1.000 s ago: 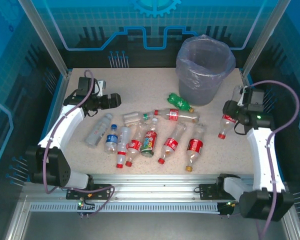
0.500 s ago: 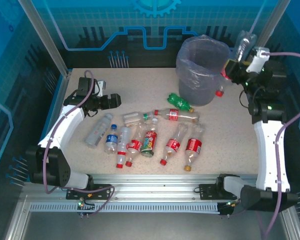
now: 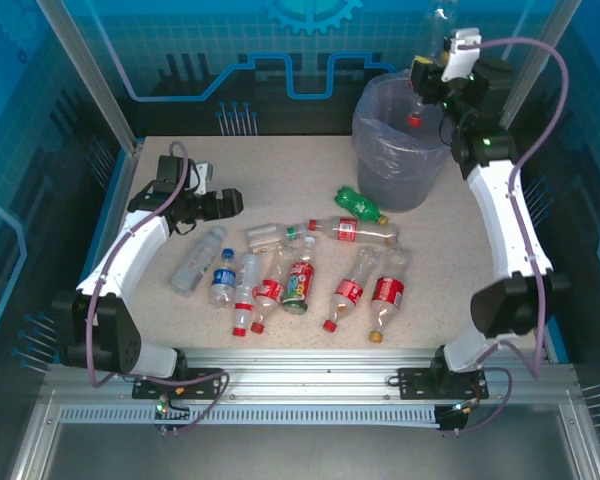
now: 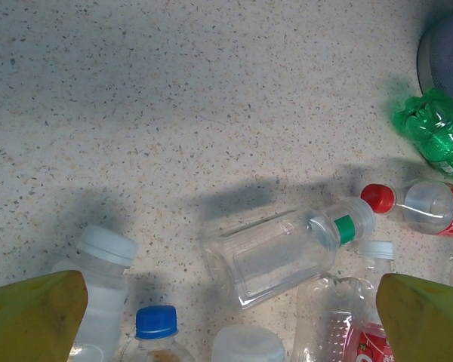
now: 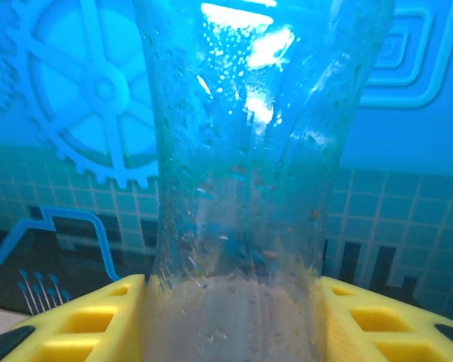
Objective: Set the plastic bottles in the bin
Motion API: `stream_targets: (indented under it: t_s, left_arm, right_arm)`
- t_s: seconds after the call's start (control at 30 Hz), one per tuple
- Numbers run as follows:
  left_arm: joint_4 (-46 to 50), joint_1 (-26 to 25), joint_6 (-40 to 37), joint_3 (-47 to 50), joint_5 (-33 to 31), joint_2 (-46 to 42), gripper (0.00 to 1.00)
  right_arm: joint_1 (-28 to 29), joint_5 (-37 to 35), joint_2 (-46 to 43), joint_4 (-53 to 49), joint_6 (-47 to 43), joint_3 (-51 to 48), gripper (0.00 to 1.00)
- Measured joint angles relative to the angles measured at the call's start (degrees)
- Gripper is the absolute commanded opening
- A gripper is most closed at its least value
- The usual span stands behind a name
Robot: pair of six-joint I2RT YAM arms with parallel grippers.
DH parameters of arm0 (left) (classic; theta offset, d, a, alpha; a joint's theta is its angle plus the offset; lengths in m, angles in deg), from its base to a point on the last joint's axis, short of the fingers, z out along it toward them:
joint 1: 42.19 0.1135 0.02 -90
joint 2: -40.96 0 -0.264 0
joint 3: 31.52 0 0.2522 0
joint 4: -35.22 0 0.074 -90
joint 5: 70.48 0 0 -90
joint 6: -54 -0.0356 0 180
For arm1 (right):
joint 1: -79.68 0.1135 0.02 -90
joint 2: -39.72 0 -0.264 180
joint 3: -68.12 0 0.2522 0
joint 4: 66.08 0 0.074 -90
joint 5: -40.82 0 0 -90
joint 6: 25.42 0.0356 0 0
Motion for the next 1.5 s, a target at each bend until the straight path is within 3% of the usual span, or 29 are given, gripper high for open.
stream_targets:
  t_s: [0.2, 0.47, 0.7, 0.93, 1.23, 1.5]
  left_arm:
    - [0.0, 0.0, 0.0, 0.3, 0.0, 0.0, 0.99]
    - [0.0, -0.1, 0.0, 0.3, 0.0, 0.0, 0.99]
    - [0.1, -0.1, 0.0, 0.3, 0.0, 0.0, 0.99]
    - [0.1, -0.1, 0.0, 0.3, 0.0, 0.0, 0.99]
    - [0.1, -0.1, -0.3, 0.3, 0.0, 0.0, 0.99]
    - [0.2, -0.1, -1.4, 0.3, -0.1, 0.0, 0.99]
  right_arm:
    - [0.0, -3.5, 12.5, -13.9, -1.7, 14.9, 0.44]
    - [0.0, -5.1, 20.0, -23.4, -3.0, 17.2, 0.45]
    - [0.0, -5.1, 21.5, -24.8, -3.6, 15.2, 0.46]
    - [0.0, -4.9, 21.5, -23.6, -3.5, 9.7, 0.58]
    - [-0.6, -3.9, 21.5, -23.1, -3.3, 9.5, 0.77]
    - [-0.7, -3.8, 21.5, -25.2, -3.4, 14.0, 0.83]
